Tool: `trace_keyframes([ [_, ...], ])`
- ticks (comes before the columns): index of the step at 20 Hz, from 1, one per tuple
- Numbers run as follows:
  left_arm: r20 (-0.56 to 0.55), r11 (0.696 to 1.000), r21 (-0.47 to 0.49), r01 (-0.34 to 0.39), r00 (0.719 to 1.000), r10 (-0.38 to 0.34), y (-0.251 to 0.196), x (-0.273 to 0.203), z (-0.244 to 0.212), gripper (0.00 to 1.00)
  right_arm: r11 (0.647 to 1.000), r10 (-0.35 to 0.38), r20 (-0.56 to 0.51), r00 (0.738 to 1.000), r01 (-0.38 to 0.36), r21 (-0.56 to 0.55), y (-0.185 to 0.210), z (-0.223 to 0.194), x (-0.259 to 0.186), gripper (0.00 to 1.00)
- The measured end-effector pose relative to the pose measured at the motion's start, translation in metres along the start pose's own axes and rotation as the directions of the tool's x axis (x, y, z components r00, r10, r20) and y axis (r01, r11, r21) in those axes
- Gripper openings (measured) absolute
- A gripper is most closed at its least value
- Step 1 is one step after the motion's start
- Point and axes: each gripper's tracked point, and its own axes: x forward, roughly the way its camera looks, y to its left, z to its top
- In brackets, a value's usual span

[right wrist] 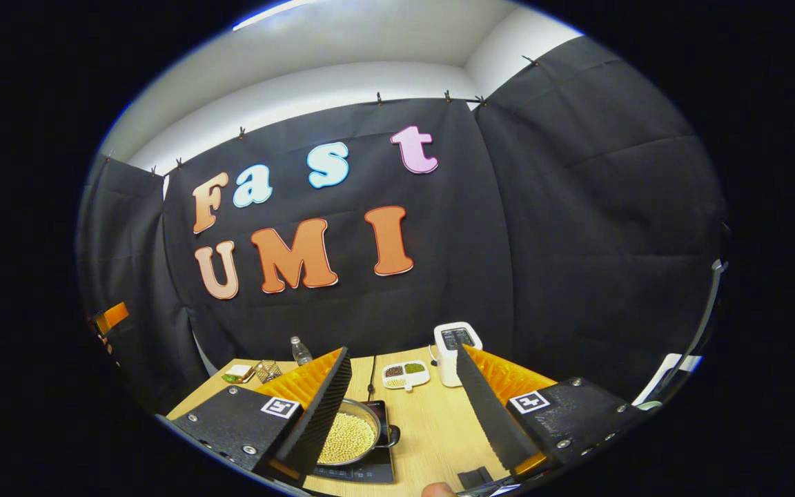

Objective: First push the handle of the pot to place it horizontally, then grasp the pot with both hands and set it on the induction cooktop.

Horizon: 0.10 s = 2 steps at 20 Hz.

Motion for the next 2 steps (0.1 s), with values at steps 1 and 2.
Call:
trace_keyframes([
  [1,-0.008,1.000,-0.001,0.012,1.000,-0.012,-0.0052,-0.0002,-0.0034,0.87,1.000,0.013,-0.007,1.000,-0.013,0.010,0.0028,-0.0023,0.0018,0.95],
  [2,-0.015,1.000,-0.004,0.022,1.000,-0.022,-0.0092,0.0006,-0.0057,0.87,0.999,0.028,-0.013,1.000,-0.027,0.019,0.0056,-0.0049,0.0020,0.95],
])
